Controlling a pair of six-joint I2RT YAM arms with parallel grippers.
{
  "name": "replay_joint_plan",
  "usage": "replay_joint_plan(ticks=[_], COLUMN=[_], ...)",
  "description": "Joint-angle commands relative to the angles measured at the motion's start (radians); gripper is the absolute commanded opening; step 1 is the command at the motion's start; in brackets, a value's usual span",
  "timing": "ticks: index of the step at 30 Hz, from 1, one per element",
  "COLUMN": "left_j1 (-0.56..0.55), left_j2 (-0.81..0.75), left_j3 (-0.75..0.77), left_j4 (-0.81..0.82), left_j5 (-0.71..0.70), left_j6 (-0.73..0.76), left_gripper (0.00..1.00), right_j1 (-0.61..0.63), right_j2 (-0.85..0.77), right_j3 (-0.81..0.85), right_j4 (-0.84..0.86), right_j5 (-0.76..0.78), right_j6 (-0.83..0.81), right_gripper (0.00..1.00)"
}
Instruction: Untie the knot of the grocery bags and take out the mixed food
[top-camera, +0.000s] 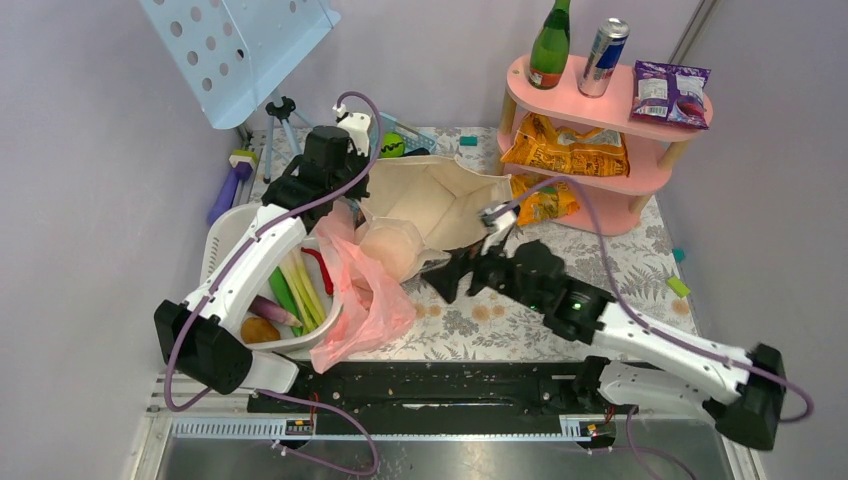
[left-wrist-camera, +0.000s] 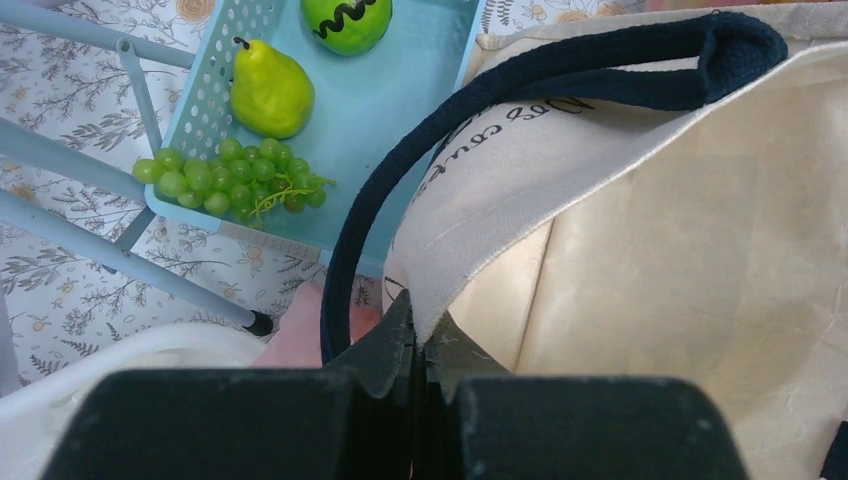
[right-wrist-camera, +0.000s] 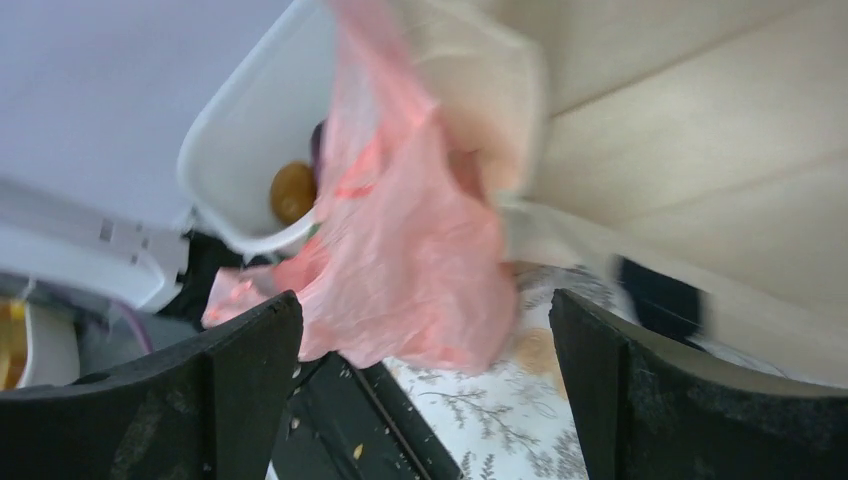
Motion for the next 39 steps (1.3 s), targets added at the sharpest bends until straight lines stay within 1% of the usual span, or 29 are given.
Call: replay_joint_plan(ticks=[1, 4, 6, 7, 9, 12, 18, 22, 28, 29, 31, 34, 36, 37, 39], left_j1=[0.023, 0.028, 0.03, 0.029, 0.029, 0.029, 0.029, 0.03, 0.03, 0.029, 0.029, 0.03, 0.03, 0.03, 0.029], left_j2=[-0.037, -0.047, -0.057, -0.061, -0.065, -0.07, -0.079, -0.079, -0.079, -0.078, -0.078, -0.075, -0.075, -0.074, -0.076], left_j3=[0.03, 0.012, -0.008, -0.014, -0.023, -0.035, -0.056, -0.056, -0.058, -0.058, -0.059, -0.059, -0.06, -0.06, -0.061], left_j4=[0.069, 0.077, 0.092, 0.097, 0.104, 0.108, 0.113, 0.109, 0.107, 0.106, 0.107, 0.106, 0.105, 0.104, 0.099], left_j5=[0.009, 0.024, 0.035, 0.039, 0.048, 0.057, 0.067, 0.075, 0.075, 0.075, 0.074, 0.074, 0.074, 0.075, 0.072], left_j6=[0.038, 0.039, 0.039, 0.04, 0.037, 0.037, 0.031, 0.027, 0.026, 0.026, 0.027, 0.028, 0.028, 0.029, 0.032], left_gripper=[0.0, 0.0, 0.0, 0.0, 0.0, 0.0, 0.0, 0.0, 0.0, 0.0, 0.0, 0.0, 0.0, 0.0, 0.0], right_j1=[0.149, 0.225, 0.237, 0.238, 0.24, 0.253, 0.288, 0.308, 0.309, 0.308, 0.309, 0.308, 0.309, 0.308, 0.308], right_j2=[0.168, 0.319, 0.418, 0.486, 0.575, 0.68, 0.809, 0.897, 1.001, 1.015, 1.029, 1.027, 0.996, 0.973, 0.907], right_j3=[0.11, 0.197, 0.218, 0.23, 0.264, 0.312, 0.312, 0.345, 0.376, 0.379, 0.376, 0.343, 0.32, 0.304, 0.268], right_j4=[0.188, 0.222, 0.278, 0.3, 0.327, 0.321, 0.326, 0.279, 0.265, 0.266, 0.267, 0.305, 0.316, 0.319, 0.309], right_j5=[-0.109, -0.1, -0.067, -0.02, -0.016, -0.036, -0.052, 0.074, 0.236, 0.248, 0.254, 0.252, 0.223, 0.208, 0.19], right_j6=[-0.16, -0.206, -0.177, -0.155, -0.141, -0.168, -0.246, -0.297, -0.348, -0.351, -0.358, -0.361, -0.367, -0.371, -0.363], right_gripper=[0.99, 0.99, 0.99, 0.99, 0.99, 0.99, 1.0, 0.99, 0.99, 0.95, 0.83, 0.58, 0.38, 0.25, 0.07])
